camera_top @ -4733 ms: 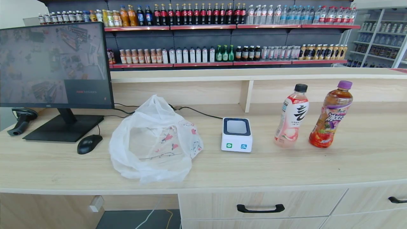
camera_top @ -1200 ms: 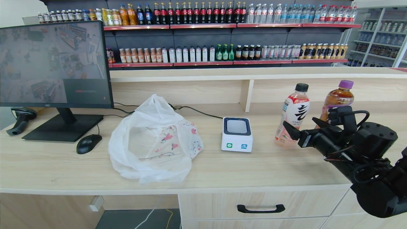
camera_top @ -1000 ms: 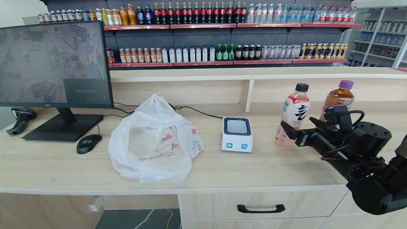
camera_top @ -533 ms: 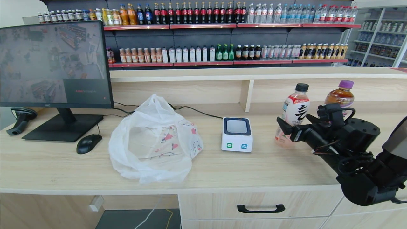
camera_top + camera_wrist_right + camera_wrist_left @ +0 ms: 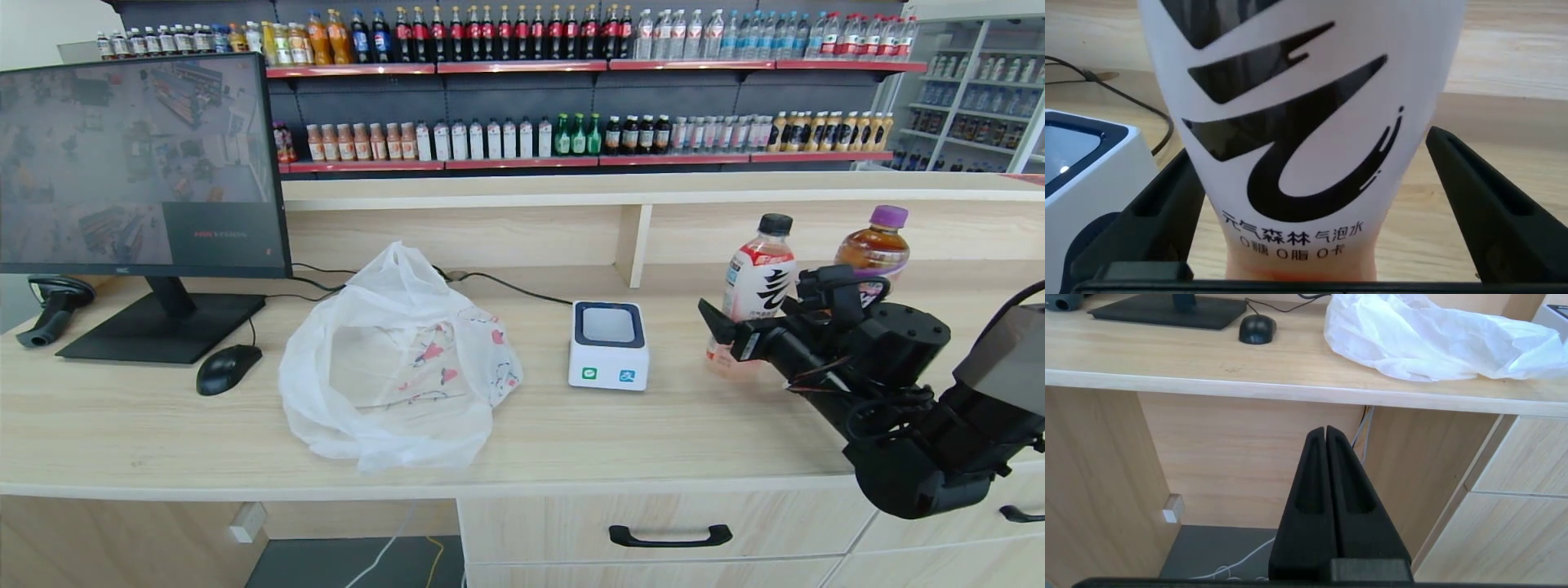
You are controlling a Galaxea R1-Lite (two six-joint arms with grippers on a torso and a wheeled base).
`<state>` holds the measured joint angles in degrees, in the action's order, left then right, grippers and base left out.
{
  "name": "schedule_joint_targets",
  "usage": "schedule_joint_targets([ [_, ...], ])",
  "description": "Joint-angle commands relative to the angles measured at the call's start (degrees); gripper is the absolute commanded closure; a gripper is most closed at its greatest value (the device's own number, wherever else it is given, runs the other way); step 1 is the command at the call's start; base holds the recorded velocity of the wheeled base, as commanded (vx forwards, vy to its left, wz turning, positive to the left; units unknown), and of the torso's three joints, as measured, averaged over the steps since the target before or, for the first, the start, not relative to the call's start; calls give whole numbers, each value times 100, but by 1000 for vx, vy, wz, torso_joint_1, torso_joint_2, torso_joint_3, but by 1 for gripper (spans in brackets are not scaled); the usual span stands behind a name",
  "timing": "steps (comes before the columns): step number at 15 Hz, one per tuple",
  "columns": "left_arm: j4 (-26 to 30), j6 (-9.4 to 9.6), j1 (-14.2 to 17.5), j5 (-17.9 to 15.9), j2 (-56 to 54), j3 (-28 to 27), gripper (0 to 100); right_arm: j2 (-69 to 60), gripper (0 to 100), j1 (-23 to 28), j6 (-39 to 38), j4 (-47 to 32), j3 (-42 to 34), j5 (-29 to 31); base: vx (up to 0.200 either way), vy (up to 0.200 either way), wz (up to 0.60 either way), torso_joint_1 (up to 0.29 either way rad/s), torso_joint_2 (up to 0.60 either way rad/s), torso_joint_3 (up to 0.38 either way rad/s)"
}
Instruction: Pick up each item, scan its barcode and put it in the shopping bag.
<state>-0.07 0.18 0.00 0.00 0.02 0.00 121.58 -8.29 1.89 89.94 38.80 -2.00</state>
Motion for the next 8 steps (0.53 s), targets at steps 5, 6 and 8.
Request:
schedule_joint_targets([
  [5,-1,-1,0,0,-2,0,100,24,0,-41,-4,6,75,-2,0,0,0,0,0,0],
  [6,-1,-1,0,0,-2,0,100,15,100,-32,-13,6,66,-2,0,0,0,0,0,0],
  [8,-1,-1,0,0,-2,0,100,-11,100,-32,-13,6,57,-2,0,0,0,0,0,0],
])
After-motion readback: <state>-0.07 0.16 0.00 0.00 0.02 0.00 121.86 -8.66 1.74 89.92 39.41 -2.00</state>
